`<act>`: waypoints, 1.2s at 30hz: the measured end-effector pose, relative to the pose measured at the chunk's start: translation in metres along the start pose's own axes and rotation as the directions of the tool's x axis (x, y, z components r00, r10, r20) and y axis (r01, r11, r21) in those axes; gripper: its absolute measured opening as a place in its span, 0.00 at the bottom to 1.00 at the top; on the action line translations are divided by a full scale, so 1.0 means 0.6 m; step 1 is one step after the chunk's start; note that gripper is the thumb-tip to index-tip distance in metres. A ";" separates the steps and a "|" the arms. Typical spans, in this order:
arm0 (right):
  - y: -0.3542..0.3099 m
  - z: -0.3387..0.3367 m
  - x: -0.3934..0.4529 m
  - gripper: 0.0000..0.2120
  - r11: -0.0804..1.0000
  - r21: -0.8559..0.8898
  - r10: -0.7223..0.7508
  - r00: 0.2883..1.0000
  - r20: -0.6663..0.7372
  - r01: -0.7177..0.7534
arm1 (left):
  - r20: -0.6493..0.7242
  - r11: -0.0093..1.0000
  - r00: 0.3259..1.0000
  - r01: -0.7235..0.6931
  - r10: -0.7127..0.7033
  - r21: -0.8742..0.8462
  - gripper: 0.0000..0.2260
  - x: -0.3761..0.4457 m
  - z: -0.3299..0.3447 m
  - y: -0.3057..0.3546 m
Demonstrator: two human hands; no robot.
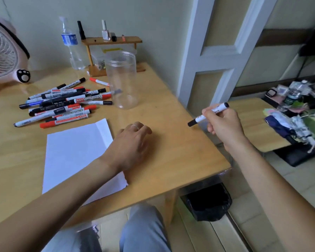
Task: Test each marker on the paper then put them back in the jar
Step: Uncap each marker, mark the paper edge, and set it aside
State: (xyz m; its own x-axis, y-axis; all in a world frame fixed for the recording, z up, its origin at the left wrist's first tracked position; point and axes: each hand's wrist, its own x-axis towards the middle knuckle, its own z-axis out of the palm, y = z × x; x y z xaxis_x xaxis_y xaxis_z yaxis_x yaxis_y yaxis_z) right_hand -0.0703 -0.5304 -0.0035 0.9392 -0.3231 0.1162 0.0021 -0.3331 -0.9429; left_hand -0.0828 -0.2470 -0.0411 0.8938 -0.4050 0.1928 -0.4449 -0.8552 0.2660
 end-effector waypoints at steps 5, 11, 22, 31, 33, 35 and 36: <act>0.093 -0.054 0.073 0.05 0.985 -0.136 0.085 0.983 -0.160 -0.107 | 0.033 1.000 0.999 -0.014 0.015 -0.013 0.19 0.055 0.041 0.019; 0.284 -0.032 0.052 0.15 0.836 -0.424 0.375 0.927 -0.019 -0.347 | -0.039 0.998 0.999 -0.028 0.026 -0.051 0.17 0.054 0.058 0.015; 0.427 -0.028 0.003 0.08 0.709 -0.512 0.547 0.836 -0.033 -0.484 | 0.008 0.992 0.993 -0.115 0.116 -0.048 0.21 0.076 0.086 0.050; 0.337 -0.059 0.030 0.08 0.835 -0.457 0.319 0.946 -0.049 -0.305 | 0.014 0.992 0.994 -0.111 0.112 -0.065 0.22 0.078 0.084 0.047; 0.277 -0.071 0.046 0.06 0.857 -0.465 0.225 0.973 -0.051 -0.223 | 0.037 0.991 0.993 -0.107 0.110 -0.076 0.23 0.082 0.081 0.045; 0.205 -0.074 0.054 0.06 0.885 -0.443 0.140 0.989 -0.042 -0.144 | 0.039 0.990 0.993 -0.103 0.107 -0.100 0.23 0.083 0.068 0.041; 0.165 -0.070 0.053 0.06 0.897 -0.434 0.074 0.997 -0.033 -0.081 | 0.030 0.989 0.994 -0.101 0.105 -0.110 0.23 0.083 0.059 0.039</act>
State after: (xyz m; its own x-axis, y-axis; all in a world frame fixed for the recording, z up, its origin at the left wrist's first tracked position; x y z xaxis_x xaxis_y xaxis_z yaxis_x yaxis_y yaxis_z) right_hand -0.0544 -0.6108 -0.0801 0.9251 -0.3756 0.0564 -0.2228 -0.6570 -0.7202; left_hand -0.0467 -0.2986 -0.0588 0.8435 -0.5020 0.1911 -0.5364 -0.7691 0.3474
